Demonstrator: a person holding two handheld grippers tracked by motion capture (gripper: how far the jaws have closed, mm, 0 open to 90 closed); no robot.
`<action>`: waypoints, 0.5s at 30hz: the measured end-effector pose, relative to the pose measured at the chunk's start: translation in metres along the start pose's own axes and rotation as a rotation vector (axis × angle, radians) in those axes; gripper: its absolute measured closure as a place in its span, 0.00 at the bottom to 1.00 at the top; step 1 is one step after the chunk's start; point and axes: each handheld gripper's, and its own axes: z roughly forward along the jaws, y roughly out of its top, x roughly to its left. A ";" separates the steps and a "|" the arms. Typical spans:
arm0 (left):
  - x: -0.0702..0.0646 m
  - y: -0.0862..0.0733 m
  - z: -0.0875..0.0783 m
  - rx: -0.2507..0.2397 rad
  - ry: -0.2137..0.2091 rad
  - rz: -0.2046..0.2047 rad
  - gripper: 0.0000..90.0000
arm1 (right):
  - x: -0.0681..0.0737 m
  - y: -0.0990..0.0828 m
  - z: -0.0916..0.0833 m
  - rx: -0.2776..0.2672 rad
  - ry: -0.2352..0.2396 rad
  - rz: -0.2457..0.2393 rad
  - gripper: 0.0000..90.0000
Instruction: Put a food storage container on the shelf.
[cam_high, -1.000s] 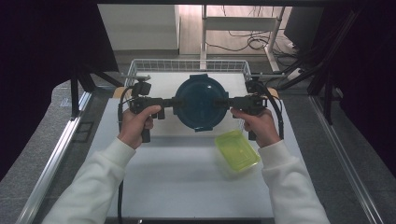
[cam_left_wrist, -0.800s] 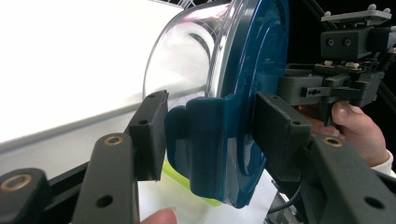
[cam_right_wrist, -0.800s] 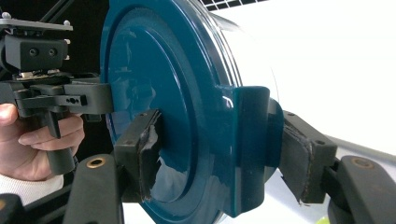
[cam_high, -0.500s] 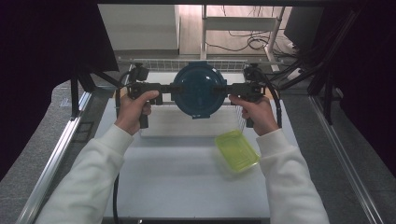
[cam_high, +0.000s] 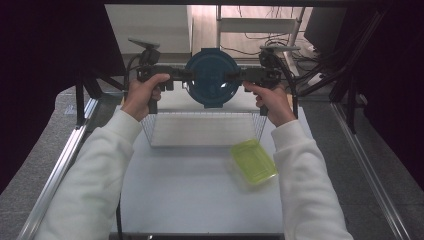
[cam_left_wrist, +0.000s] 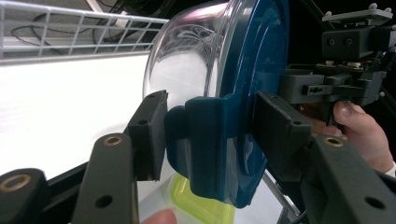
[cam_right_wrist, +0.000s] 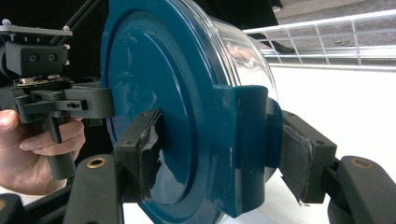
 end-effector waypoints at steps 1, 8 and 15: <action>0.001 0.001 0.000 0.003 -0.001 0.002 0.52 | 0.000 0.003 0.001 0.004 -0.001 0.000 0.40; 0.010 0.000 0.003 0.020 -0.009 -0.010 0.51 | -0.001 0.005 0.006 0.022 -0.017 0.001 0.40; 0.022 -0.002 0.007 0.028 -0.019 -0.058 0.51 | -0.006 0.005 0.015 0.041 -0.030 0.035 0.40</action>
